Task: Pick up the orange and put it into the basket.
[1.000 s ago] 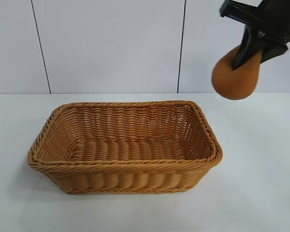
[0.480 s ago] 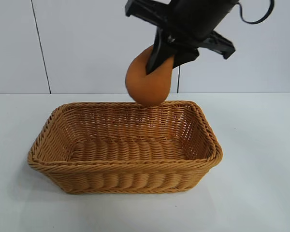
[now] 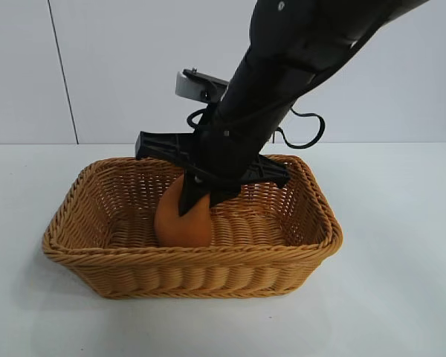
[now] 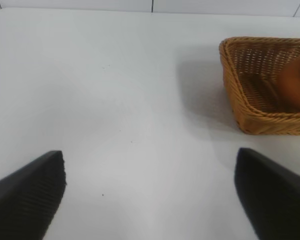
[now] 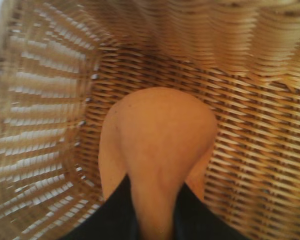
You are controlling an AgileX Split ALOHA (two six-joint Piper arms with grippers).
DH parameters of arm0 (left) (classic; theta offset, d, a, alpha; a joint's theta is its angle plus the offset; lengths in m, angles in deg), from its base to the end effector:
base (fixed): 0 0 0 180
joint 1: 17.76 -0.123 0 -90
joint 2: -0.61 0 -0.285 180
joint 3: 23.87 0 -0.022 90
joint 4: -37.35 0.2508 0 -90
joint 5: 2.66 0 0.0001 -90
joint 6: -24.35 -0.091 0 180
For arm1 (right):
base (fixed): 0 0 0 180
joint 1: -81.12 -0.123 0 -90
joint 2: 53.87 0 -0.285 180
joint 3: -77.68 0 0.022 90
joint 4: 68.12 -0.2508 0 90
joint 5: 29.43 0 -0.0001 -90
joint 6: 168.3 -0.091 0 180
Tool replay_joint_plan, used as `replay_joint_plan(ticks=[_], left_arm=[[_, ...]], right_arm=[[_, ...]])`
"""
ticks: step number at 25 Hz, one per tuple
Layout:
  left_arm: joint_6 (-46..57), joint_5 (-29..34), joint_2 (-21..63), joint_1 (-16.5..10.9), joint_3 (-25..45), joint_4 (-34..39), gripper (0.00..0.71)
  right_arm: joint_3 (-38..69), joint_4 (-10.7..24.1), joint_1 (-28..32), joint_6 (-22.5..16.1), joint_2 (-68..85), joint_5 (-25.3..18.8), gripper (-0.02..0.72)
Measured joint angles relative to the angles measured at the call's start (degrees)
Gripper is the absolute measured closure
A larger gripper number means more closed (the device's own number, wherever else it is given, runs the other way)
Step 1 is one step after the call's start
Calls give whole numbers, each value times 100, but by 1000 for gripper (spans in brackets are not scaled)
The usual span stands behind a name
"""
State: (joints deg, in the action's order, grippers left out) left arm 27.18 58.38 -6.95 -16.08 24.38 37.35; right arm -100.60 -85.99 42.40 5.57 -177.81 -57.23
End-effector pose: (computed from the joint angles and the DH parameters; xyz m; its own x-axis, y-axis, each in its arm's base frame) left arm -0.0063 0.0002 0.2784 -0.4524 -0.0361 -0.8911 0.0070 0.9990 -0.0440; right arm 0.3176 0.2713 0.1513 -0.8922 -0.2391 -0.3832 -0.3626 0.8851 0.2919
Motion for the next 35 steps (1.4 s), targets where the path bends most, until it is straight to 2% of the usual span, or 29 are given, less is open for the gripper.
replay_joint_plan(ticks=[2,3,4,6,8,10,12,15,19,20,22,27,35], left_arm=[[0,0,0,0,0,0,59],[0,0,0,0,0,0,59],[0,0,0,0,0,0,59],[0,0,0,0,0,0,59],[0,0,5,0,0,0,59],[0,0,5,0,0,0,59],[0,0,5,0,0,0,59],[0,0,5,0,0,0,59],[0,0,5,0,0,0,59],[0,0,5,0,0,0,59],[0,0,5,0,0,0,59],[0,0,5,0,0,0,59],[0,0,5,0,0,0,59]], right_arm=[[0,-5,0,0,-30,7,581],[0,-5,0,0,-30,7,517],[0,-5,0,0,-30,7,447],[0,-5,0,0,-11,-29,258],[0,8,0,0,47,-105,122],[-124,124,0,0,108,-428,60],[-474,335,0,-26,118,-1042,41],[-1224,832,0,-183,118,-2131,31],[-2272,1631,0,-337,118,-3626,30],[-2465,1843,0,-376,118,-3883,30],[-2720,2144,53,-456,118,-4079,30],[-2843,2255,570,-476,118,-4152,30],[-2843,2299,2299,-297,118,-4168,30]])
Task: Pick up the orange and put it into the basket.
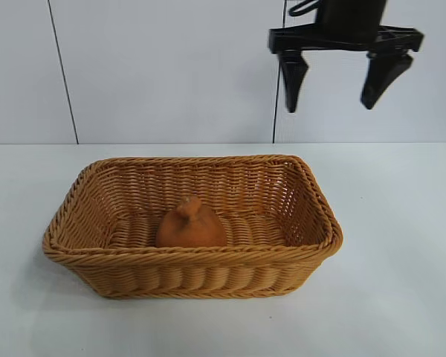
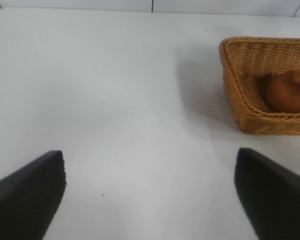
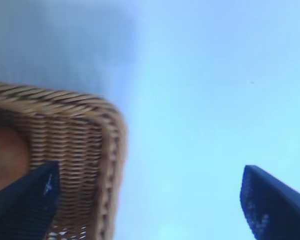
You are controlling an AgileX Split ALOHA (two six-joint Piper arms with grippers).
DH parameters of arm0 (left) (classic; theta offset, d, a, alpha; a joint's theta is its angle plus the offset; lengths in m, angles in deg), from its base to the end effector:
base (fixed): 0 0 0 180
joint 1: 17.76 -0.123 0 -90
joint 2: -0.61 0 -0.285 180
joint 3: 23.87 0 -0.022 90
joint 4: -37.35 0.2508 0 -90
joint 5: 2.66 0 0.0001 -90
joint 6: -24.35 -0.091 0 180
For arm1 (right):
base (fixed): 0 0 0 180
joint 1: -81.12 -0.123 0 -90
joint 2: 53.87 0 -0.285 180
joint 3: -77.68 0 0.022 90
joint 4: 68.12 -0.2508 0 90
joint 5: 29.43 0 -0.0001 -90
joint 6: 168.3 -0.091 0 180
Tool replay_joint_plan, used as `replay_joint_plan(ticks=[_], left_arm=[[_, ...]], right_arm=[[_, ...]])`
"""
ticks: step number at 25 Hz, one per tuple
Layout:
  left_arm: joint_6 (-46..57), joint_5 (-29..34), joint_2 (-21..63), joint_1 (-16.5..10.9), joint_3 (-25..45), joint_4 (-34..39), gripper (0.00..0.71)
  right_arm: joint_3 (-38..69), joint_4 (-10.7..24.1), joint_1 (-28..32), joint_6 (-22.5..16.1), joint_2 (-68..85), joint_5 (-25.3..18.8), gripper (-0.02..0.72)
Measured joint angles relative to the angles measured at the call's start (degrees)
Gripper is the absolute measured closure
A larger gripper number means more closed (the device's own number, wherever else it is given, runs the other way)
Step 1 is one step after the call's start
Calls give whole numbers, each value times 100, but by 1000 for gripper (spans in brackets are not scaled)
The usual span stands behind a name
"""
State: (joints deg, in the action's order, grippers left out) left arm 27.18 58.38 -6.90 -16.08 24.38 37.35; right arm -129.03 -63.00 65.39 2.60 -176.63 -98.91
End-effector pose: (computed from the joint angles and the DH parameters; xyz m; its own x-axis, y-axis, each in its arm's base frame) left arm -0.0064 0.0002 0.2784 -0.4516 -0.0361 -0.8915 0.0070 0.9990 -0.0441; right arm 0.4146 0.1089 0.2703 -0.9559 -0.1377 -0.2594 -0.1295 0.9904 -0.0483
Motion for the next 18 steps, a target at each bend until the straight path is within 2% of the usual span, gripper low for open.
replay_joint_plan(ticks=[5,9,13,18], left_arm=[[0,0,0,0,0,0,60],[0,0,0,0,0,0,60],[0,0,0,0,0,0,60],[0,0,0,0,0,0,60]], right_arm=[[0,38,1076,209,0,-24,30],[0,31,1634,298,0,-38,30],[275,-87,1822,482,184,-33,30],[1558,-160,1830,640,1052,-30,30]])
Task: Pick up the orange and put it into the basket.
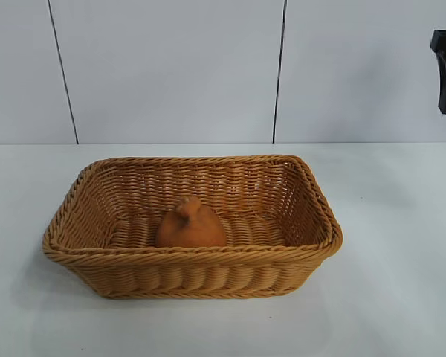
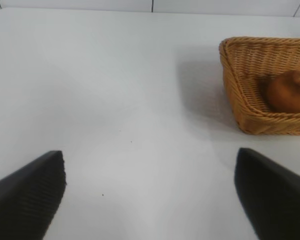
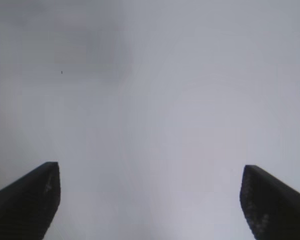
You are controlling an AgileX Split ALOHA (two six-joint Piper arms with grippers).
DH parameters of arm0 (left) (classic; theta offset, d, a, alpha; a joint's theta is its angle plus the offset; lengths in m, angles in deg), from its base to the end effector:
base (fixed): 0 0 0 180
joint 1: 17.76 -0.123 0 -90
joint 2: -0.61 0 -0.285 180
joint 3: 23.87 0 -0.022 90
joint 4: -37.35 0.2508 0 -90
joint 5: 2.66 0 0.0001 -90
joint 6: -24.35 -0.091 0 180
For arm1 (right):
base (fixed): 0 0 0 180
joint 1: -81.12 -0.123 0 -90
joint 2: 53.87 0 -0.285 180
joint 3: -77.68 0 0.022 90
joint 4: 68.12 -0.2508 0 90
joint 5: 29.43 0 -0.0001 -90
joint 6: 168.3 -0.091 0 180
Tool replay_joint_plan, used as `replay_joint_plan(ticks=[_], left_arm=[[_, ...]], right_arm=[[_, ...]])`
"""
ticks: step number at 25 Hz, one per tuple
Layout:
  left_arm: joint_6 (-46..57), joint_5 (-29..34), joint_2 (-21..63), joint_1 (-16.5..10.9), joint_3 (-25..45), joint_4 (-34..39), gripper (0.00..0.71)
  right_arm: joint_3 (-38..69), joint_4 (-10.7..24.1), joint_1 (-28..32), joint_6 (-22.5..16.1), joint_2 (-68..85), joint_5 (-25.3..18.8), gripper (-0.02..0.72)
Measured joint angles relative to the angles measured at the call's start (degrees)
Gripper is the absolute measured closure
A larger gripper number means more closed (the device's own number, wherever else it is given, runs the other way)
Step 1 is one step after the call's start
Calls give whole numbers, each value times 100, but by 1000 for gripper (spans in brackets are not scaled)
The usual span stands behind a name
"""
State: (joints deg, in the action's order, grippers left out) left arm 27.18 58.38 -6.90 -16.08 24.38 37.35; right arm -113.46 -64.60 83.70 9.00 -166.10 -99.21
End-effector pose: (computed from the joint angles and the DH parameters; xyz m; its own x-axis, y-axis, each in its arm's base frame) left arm -0.0064 0.0002 0.2784 -0.4516 -0.0361 -0.8915 0.0070 0.9990 -0.0441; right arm 0.3719 -0.0220 0.2705 -0.9845 0.0702 -0.1607 0.0796 0.9954 -0.0527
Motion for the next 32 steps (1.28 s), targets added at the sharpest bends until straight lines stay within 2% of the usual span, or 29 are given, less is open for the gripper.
replay_joint_plan(ticks=[9,15,18,21,24,32], left_arm=[[0,0,0,0,0,0,60],[0,0,0,0,0,0,60],[0,6,0,0,0,0,60],[0,6,0,0,0,0,60],[0,6,0,0,0,0,60],[0,6,0,0,0,0,60]], right_arm=[[2795,0,0,67,2357,-10,30],[4154,-6,0,67,3798,1,30],[4784,-30,0,67,4566,258,30],[5444,-64,0,92,5470,720,30],[5931,-90,0,270,6319,985,30],[5997,-208,0,322,7943,1116,30]])
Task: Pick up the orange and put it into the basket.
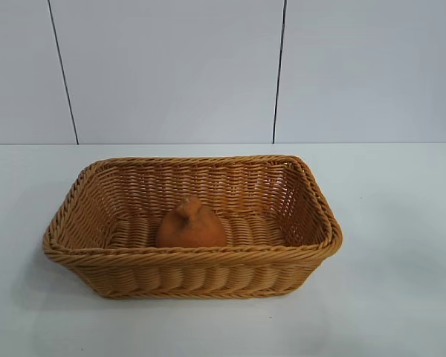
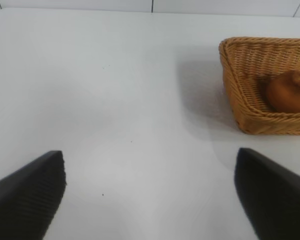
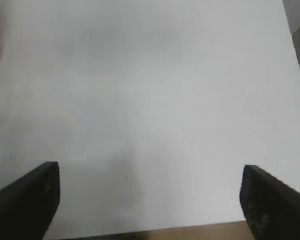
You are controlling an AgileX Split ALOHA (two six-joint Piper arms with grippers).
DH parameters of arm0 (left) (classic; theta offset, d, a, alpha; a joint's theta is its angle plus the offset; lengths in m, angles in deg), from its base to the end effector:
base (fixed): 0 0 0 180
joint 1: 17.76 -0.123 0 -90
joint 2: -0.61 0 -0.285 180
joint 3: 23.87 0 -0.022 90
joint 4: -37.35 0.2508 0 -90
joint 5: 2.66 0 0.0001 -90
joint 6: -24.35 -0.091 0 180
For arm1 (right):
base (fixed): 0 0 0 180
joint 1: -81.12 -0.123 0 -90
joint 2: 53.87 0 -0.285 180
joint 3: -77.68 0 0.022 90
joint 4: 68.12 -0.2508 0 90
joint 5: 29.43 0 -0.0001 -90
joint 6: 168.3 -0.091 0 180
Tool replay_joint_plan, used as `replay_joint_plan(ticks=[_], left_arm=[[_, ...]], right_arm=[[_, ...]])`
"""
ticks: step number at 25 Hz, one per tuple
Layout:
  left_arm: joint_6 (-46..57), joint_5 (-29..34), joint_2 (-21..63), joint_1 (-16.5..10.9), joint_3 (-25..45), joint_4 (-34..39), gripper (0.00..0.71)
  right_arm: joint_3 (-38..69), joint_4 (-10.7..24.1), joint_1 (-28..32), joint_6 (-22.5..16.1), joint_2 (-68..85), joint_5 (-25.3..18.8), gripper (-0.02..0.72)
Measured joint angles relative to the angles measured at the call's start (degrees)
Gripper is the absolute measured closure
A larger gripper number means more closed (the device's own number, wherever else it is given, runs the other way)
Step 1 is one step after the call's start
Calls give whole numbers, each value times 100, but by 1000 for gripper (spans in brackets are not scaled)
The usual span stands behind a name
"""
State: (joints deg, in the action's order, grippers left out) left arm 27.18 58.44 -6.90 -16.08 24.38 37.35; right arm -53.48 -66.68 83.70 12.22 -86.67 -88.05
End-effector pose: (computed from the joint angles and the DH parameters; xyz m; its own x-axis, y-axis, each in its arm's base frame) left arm -0.0065 0.0002 0.2783 -0.4525 -0.0361 -0.8910 0.0070 0.9990 -0.0440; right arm 0.0633 -0.0048 0.2656 -0.7692 0.0125 -0.6389 0.0417 0.9987 -0.0307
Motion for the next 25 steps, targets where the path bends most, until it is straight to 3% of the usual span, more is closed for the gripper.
replay_joint_plan(ticks=[15,25], left_arm=[[0,0,0,0,0,0,60],[0,-5,0,0,0,0,60]], right_arm=[[28,-144,0,0,2421,2,30],[28,-183,-245,0,2539,-11,30]])
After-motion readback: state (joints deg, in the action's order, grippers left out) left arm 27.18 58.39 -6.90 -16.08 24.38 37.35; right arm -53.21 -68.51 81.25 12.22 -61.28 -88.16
